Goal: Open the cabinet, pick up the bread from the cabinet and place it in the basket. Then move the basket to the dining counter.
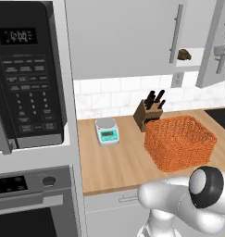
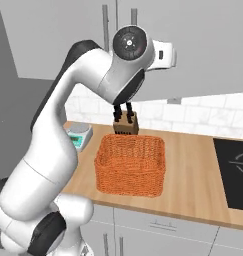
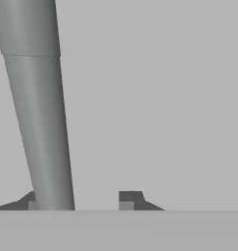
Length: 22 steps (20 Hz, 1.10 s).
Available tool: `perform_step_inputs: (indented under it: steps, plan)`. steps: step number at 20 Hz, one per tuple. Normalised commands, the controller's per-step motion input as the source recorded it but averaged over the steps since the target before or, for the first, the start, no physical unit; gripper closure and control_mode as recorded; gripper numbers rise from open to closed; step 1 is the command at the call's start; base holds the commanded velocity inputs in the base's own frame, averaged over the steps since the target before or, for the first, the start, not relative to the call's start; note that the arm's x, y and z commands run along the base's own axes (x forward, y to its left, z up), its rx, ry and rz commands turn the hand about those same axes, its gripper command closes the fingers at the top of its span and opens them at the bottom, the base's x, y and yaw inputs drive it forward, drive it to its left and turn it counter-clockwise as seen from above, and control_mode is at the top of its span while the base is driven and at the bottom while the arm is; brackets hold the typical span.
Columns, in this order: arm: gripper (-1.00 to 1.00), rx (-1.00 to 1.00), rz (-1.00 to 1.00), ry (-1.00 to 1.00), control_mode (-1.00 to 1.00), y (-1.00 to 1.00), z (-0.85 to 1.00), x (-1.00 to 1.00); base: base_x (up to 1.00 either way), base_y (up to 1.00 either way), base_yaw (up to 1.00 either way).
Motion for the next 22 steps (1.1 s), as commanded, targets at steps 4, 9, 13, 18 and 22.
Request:
perform_step_inputs:
  steps: [4, 9, 13, 18, 22]
  plan:
    - [1.0, 0.0, 0.0, -0.02, -1.0, -1.0, 0.0, -0.99, 0.0, 0.0, 0.0]
    - [1.0, 0.0, 0.0, 0.0, -1.0, -1.0, 0.0, -0.93, 0.0, 0.0, 0.0]
    - [1.0, 0.0, 0.0, -0.02, -1.0, -1.0, -0.02, -0.75, 0.0, 0.0, 0.0]
    - [1.0, 0.0, -0.01, -0.08, -1.0, -1.0, -0.04, -0.52, 0.0, 0.0, 0.0]
    - [1.0, 0.0, -0.09, -0.1, -1.0, -1.0, -0.06, -0.34, 0.0, 0.0, 0.0]
